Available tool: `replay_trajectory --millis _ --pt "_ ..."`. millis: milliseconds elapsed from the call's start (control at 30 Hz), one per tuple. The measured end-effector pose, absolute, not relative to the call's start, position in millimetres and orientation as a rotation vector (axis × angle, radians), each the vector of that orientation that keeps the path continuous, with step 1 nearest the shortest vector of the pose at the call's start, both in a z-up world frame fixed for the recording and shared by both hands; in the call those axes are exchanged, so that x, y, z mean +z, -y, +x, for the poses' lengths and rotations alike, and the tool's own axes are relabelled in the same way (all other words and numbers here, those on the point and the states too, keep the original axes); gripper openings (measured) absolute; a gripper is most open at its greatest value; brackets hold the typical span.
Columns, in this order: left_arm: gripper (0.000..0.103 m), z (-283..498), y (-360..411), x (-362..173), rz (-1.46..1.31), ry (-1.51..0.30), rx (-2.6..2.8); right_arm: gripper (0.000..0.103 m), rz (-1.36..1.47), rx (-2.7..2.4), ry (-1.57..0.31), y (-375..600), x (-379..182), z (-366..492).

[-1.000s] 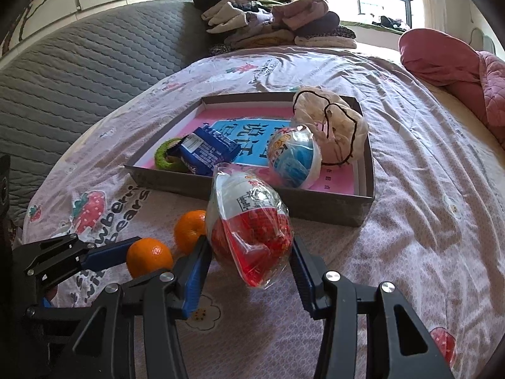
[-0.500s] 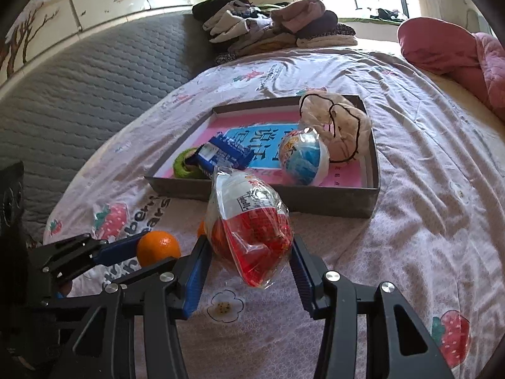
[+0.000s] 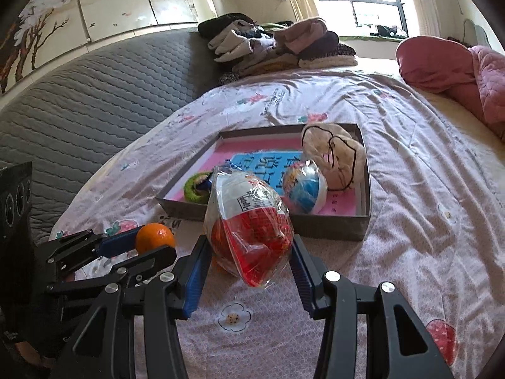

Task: Organize objects
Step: 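Carry the mandarin and the candy bag over the pink box with both tools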

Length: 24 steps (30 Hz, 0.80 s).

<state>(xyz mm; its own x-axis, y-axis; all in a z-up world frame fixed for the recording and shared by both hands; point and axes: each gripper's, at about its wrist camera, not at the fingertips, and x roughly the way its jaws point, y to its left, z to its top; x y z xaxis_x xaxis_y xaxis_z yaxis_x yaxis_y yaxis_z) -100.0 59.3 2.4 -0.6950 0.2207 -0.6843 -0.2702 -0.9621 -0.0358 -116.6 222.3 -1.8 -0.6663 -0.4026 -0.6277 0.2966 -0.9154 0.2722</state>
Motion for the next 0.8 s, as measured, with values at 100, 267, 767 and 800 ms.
replay_trajectory --millis 100,267,767,800 --pt "0.038 -101 -57 6 -1.054 -0.092 2.675 0.050 1.001 -2.555 0.205 -221 1 -116" --pt "0.038 -102 -53 13 -1.031 -0.084 2.691 0.050 0.975 -2.565 0.197 -218 7 -113" --pt "0.038 -117 -39 39 -0.938 -0.116 2.765 0.050 0.914 -2.614 0.192 -216 24 -119" --pt "0.038 -119 -37 41 -0.931 -0.118 2.770 0.050 0.909 -2.617 0.196 -217 26 -120"
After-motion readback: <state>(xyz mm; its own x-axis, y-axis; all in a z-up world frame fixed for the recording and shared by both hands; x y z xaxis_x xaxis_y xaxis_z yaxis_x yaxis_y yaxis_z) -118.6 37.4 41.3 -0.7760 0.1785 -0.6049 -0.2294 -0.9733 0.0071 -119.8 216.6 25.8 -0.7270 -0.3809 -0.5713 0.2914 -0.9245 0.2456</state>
